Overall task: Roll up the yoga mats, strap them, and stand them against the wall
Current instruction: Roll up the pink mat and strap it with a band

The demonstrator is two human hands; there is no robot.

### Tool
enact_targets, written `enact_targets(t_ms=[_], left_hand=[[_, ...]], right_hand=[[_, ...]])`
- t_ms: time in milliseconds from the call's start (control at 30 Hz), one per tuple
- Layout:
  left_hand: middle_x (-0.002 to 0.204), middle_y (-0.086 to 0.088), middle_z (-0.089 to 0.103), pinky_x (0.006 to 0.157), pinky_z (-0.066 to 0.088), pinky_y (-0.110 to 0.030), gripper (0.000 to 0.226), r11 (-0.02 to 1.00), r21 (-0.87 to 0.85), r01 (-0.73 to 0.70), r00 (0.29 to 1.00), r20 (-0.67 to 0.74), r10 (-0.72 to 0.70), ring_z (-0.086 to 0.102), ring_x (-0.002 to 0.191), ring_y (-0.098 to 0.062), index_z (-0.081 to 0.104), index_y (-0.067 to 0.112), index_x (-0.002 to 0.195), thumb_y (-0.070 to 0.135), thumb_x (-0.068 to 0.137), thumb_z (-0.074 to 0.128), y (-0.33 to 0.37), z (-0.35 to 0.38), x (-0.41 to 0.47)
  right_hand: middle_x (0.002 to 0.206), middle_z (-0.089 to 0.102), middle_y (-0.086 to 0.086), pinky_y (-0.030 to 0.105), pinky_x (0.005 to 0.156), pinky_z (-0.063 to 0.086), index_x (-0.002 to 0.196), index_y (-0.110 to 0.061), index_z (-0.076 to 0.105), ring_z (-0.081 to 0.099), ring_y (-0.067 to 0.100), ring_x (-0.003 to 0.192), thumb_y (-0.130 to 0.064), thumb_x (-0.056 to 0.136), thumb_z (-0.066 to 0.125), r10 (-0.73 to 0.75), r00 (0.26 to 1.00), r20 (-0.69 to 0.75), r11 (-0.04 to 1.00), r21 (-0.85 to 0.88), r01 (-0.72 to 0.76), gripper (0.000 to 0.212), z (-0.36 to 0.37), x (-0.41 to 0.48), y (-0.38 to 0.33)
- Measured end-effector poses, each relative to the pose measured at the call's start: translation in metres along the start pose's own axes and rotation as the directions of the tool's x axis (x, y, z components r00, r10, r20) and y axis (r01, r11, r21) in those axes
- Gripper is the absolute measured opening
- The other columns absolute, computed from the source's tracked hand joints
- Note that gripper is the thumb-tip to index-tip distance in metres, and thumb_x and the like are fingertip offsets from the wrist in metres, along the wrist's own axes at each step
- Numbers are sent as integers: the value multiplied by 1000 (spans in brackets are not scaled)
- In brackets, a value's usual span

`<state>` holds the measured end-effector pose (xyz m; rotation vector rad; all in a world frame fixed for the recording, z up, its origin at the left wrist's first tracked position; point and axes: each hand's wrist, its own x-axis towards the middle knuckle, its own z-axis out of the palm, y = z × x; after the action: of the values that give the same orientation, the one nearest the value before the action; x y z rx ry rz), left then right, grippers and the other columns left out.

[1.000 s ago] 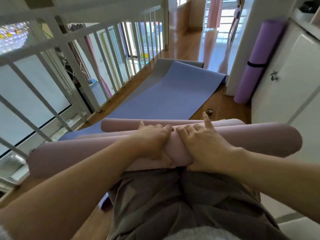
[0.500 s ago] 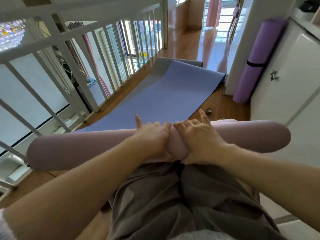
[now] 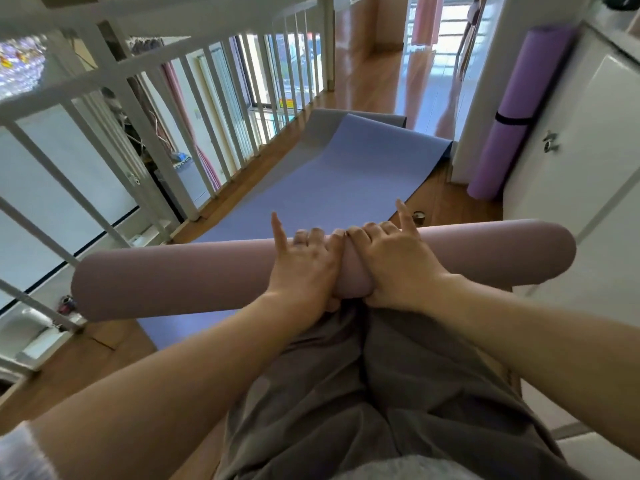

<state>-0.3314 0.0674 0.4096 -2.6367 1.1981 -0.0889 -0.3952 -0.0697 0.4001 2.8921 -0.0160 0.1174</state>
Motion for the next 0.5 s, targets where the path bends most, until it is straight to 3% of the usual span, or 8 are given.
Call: enact_targets(t_ms=[100, 233, 400, 500], left_hand=[[142, -7, 36, 109, -5, -66, 94, 1000, 22, -8, 997, -80, 10, 40, 128, -28, 9, 21, 149, 56, 79, 60, -1, 6, -8], [137, -6, 44, 109, -4, -66, 96, 999, -13, -53, 997, -56, 52, 48, 122, -27, 10, 21, 149, 56, 77, 63, -1, -13, -15], [142, -7, 41, 112, 0, -65, 102, 995, -24, -101, 989, 109, 103, 43, 129, -26, 4, 19, 150, 57, 77, 65, 13, -22, -39], [141, -7, 40, 112, 4, -66, 103, 987, -137, -88, 976, 184, 113, 39, 131, -27, 10, 22, 151, 58, 74, 68, 11, -23, -30]], right_hand=[[122, 56, 5, 54, 115, -5, 137, -16, 33, 54, 26, 113, -52, 73, 62, -40, 999, 2, 999, -13, 40, 80, -5, 0, -1], [112, 60, 0, 53, 116, -1, 131, -17, 41, 58, 21, 105, -62, 69, 62, -112, 993, 35, 994, 4, 112, 79, -28, -10, 5], [122, 57, -5, 50, 117, 3, 135, -17, 40, 54, 15, 115, -63, 69, 63, -219, 966, 135, 975, 56, 213, 83, -37, -36, 5], [124, 57, -10, 48, 116, 15, 135, -22, 41, 53, 11, 115, -65, 64, 66, -198, 965, 170, 967, 194, 164, 87, -31, -33, 7]])
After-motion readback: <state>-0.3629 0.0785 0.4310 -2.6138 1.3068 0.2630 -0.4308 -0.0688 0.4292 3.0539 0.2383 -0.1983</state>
